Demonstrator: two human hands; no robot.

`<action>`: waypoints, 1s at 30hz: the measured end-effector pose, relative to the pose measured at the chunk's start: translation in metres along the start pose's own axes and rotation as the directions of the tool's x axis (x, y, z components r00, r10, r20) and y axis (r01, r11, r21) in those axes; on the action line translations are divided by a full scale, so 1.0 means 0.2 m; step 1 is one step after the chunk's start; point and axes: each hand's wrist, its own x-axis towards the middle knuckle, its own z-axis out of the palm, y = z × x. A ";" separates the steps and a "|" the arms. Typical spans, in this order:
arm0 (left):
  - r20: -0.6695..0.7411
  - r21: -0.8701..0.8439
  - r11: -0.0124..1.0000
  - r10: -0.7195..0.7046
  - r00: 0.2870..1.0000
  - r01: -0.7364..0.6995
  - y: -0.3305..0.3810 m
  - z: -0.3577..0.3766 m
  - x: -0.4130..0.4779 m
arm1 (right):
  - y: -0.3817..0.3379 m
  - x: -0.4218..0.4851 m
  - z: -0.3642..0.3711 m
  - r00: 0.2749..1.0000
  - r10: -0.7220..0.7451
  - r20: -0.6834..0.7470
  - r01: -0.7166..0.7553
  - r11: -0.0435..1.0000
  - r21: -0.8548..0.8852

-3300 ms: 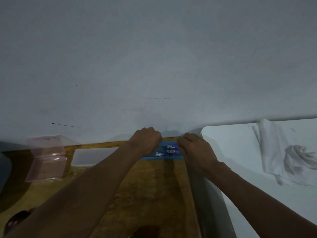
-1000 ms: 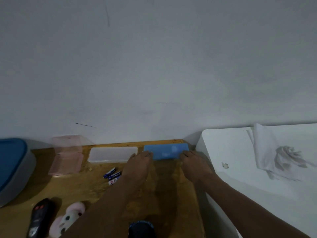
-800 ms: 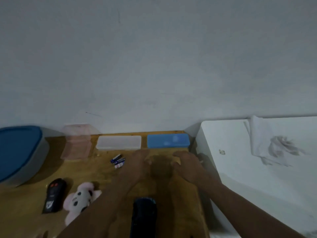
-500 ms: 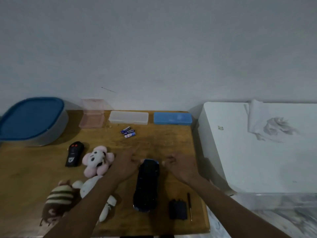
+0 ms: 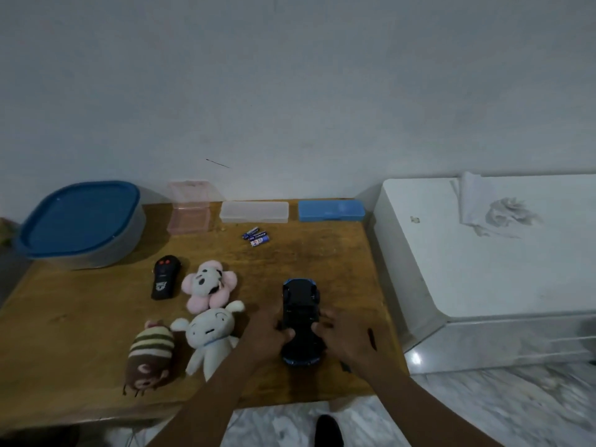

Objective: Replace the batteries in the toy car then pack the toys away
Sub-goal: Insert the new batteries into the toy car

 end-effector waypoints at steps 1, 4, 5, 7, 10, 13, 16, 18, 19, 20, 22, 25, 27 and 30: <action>0.004 -0.007 1.000 0.016 1.000 -0.016 0.00 0.00 -0.02 | -0.01 -0.01 0.00 1.000 -0.013 0.000 0.013 1.000 0.009; 0.008 -0.070 0.996 0.055 0.998 -0.054 0.00 -0.03 -0.08 | -0.04 -0.09 0.01 0.999 -0.039 -0.022 0.040 0.999 0.004; 0.001 -0.082 0.994 0.079 0.997 -0.079 0.01 -0.05 -0.11 | -0.06 -0.11 0.01 0.998 -0.054 -0.031 0.055 0.998 0.010; 0.009 -0.098 0.987 0.131 0.991 -0.130 0.02 -0.09 -0.16 | -0.10 -0.17 0.02 0.997 -0.071 -0.040 0.072 0.997 0.022; 0.016 -0.117 0.977 0.182 0.983 -0.179 0.04 -0.17 -0.24 | -0.18 -0.25 0.06 0.990 -0.130 -0.045 0.131 0.991 0.028; 0.003 -0.126 0.967 0.225 0.974 -0.223 0.05 -0.24 -0.31 | -0.26 -0.31 0.10 0.983 -0.179 -0.045 0.180 0.984 0.011; 0.000 -0.121 0.953 0.279 0.960 -0.277 0.05 -0.30 -0.37 | -0.32 -0.34 0.14 0.976 -0.213 -0.037 0.214 0.977 0.006; -0.016 -0.110 0.951 0.290 0.957 -0.290 0.04 -0.34 -0.40 | -0.36 -0.36 0.17 0.977 -0.211 -0.010 0.212 0.977 0.013; -0.023 -0.111 0.949 0.295 0.955 -0.296 0.03 -0.36 -0.41 | -0.37 -0.37 0.19 0.978 -0.209 0.001 0.209 0.978 0.011; -0.029 -0.123 0.945 0.300 0.953 -0.302 0.02 -0.37 -0.41 | -0.38 -0.37 0.21 0.979 -0.205 0.018 0.205 0.979 -0.001; -0.029 -0.166 0.942 0.292 0.956 -0.292 0.00 -0.40 -0.42 | -0.40 -0.36 0.24 0.977 -0.205 0.048 0.206 0.978 -0.016; -0.012 -0.277 0.932 0.239 0.971 -0.233 -0.02 -0.45 -0.40 | -0.44 -0.31 0.25 0.972 -0.219 0.089 0.223 0.974 -0.034; -0.011 -0.311 0.925 0.225 0.974 -0.217 -0.02 -0.47 -0.36 | -0.46 -0.26 0.25 0.971 -0.217 0.101 0.220 0.975 -0.019; -0.053 -0.314 0.921 0.226 0.973 -0.231 -0.03 -0.52 -0.25 | -0.52 -0.16 0.24 0.967 -0.230 0.109 0.228 0.973 0.035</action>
